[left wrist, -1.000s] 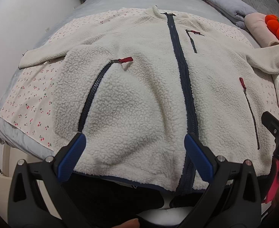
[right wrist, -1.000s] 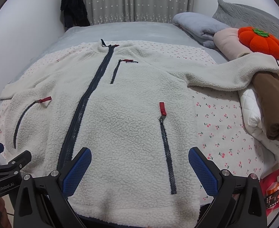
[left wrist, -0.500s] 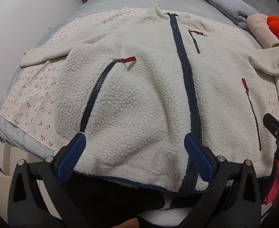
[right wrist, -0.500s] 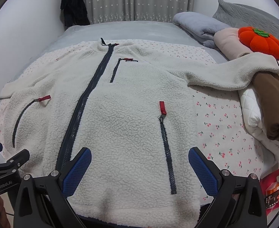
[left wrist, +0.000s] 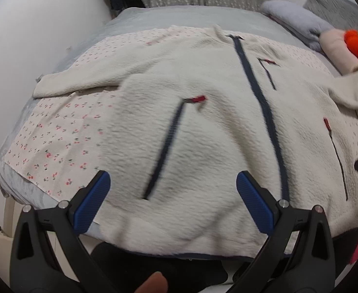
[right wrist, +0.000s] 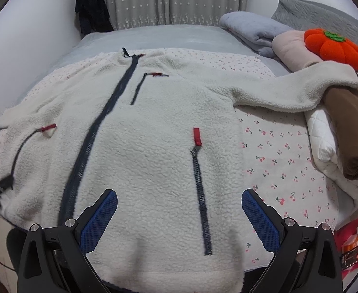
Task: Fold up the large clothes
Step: 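Grasp the jacket hem beside the zipper with the left gripper while the right gripper grasps the hem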
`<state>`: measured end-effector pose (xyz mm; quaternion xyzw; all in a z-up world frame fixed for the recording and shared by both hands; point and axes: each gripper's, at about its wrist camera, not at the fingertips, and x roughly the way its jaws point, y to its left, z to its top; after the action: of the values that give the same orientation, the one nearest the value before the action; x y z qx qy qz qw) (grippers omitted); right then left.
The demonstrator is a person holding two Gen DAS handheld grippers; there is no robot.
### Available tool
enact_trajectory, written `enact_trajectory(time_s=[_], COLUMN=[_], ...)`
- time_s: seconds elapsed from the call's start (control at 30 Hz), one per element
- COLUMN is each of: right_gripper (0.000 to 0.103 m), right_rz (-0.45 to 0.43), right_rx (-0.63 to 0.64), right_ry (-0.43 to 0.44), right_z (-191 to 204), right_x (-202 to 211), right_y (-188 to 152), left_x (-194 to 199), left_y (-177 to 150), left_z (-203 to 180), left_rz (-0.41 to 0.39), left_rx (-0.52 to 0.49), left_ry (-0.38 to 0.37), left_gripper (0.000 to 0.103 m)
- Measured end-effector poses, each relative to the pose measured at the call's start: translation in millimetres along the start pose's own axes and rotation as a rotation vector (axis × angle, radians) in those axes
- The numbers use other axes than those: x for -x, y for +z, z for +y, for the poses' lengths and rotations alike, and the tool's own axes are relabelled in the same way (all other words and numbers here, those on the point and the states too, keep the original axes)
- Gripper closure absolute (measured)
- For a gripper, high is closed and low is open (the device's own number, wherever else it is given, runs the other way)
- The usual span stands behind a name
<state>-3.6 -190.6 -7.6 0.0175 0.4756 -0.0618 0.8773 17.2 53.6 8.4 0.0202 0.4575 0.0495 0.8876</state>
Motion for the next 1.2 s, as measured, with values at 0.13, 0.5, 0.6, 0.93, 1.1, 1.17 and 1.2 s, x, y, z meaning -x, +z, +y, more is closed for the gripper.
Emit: enact_trajectory(time_s=[0.13,0.5,0.6,0.93,1.1,1.17,1.2], right_gripper=[0.000,0.000,0.000,0.000,0.000,0.000,0.000], right_rz=[0.092,0.272,0.289,0.219,0.244,0.263,0.274], right_rx=[-0.018,-0.085,-0.117,-0.129,-0.110,-0.112,-0.117], right_ry=[-0.012,0.069,0.095,0.121,0.139,0.149,0.158], right_z=[-22,-52,-57,-74,-76,-77,-80], right_x=[-24,-67,-78,-70,-56,-58,-57], right_y=[-3,-29,-36,-62,-77,-75,-77], left_x=[-7,-82,-105,-95,-38,0,13], left_y=[4,-4,-11,-33,-32,-29,-28], left_z=[47,118,123,95,92,96,98], left_rz=[-0.052,0.083,0.143,0.201,0.134,0.053,0.026], left_rx=[0.088,0.114,0.155,0.132,0.101,0.092,0.090], left_ry=[0.010,-0.220,-0.322,-0.427,-0.395,-0.398,-0.384], left_gripper=[0.000,0.001,0.010,0.072,0.090,0.090,0.090])
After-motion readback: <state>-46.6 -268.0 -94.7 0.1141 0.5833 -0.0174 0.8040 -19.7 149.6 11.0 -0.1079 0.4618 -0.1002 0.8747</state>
